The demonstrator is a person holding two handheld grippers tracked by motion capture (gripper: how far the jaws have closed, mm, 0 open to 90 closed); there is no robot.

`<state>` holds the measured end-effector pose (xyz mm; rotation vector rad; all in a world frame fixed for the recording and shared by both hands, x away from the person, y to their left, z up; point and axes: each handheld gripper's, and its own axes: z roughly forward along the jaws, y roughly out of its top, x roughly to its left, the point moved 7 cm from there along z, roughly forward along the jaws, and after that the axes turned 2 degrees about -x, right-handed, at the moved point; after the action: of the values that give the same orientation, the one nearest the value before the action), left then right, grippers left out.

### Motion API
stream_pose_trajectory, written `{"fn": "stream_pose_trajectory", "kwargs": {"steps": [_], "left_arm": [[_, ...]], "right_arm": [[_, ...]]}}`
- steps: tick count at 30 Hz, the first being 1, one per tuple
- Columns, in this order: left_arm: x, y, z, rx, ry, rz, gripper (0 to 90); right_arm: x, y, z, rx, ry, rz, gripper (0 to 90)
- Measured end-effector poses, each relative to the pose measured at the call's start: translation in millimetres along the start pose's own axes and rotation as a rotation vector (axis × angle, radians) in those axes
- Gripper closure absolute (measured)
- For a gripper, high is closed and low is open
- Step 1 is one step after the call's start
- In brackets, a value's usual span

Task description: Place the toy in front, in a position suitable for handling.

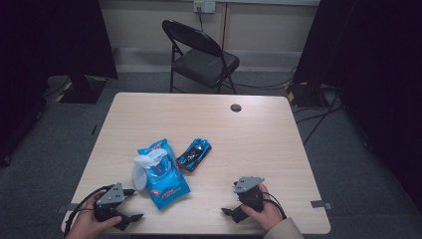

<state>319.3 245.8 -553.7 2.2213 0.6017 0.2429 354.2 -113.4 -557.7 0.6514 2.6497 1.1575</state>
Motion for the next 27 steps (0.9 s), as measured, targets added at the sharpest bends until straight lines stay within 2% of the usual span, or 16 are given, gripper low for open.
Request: {"fn": "stream_pose_trajectory", "kwargs": {"steps": [5, 7, 8, 10, 16, 17, 18, 19, 20, 21, 22, 24, 25, 26, 27], "left_arm": [[0.1, -0.3, -0.7, -0.001, 0.014, -0.012, 9.5], [1.2, -0.1, -3.2, -0.005, 0.027, -0.037, 13.6], [1.7, 0.1, -5.2, 0.0, 0.021, -0.061, 17.1], [4.2, 0.7, -8.5, 0.002, 0.035, -0.084, 17.8], [6.5, 5.4, -18.2, -0.01, 0.066, -0.064, 19.1], [5.7, 8.3, -22.0, -0.012, 0.077, -0.044, 19.1], [3.9, 13.0, -26.0, -0.028, 0.081, -0.032, 19.1], [2.4, 16.0, -27.6, -0.036, 0.077, -0.037, 18.8], [0.4, 18.5, -28.5, -0.042, 0.071, -0.044, 18.1], [-1.3, 20.5, -29.1, -0.042, 0.068, -0.041, 17.9], [-2.2, 22.3, -29.1, -0.045, 0.071, -0.04, 17.8], [-4.5, 25.2, -28.3, -0.047, 0.068, -0.042, 17.5], [-7.8, 28.9, -26.2, -0.044, 0.064, -0.032, 17.7], [-7.8, 28.9, -26.2, -0.044, 0.064, -0.032, 17.6], [-10.3, 30.9, -24.6, -0.025, 0.066, -0.024, 17.7]], "right_arm": [[0.0, 0.0, 0.0, 0.0, 0.0, 0.0, 0.0], [-0.1, 0.0, 0.0, 0.0, 0.0, 0.0, 0.0], [-0.1, 0.1, 0.0, 0.0, 0.0, 0.0, 0.0], [-0.2, 0.2, -0.2, -0.002, 0.003, 0.002, 0.0], [-0.6, 1.1, 0.0, -0.007, 0.001, 0.01, 1.7], [-1.1, 2.1, -0.3, -0.004, -0.001, 0.015, 6.6], [-0.5, 9.9, -3.1, -0.025, 0.015, 0.026, 24.4], [1.1, 14.8, -3.8, -0.044, 0.026, 0.034, 18.1], [2.2, 19.9, -3.9, -0.05, 0.015, 0.039, 13.3], [4.1, 25.5, -4.1, -0.056, 0.01, 0.032, 17.2], [7.7, 32.1, -3.7, -0.071, 0.029, 0.023, 19.3], [10.9, 37.3, -2.8, -0.082, 0.045, 0.025, 19.2], [19.2, 52.2, 1.5, -0.101, 0.059, 0.006, 18.6], [19.2, 52.2, 1.5, -0.101, 0.059, 0.006, 18.6], [26.3, 63.4, 8.1, -0.098, 0.079, -0.018, 18.1]]}}
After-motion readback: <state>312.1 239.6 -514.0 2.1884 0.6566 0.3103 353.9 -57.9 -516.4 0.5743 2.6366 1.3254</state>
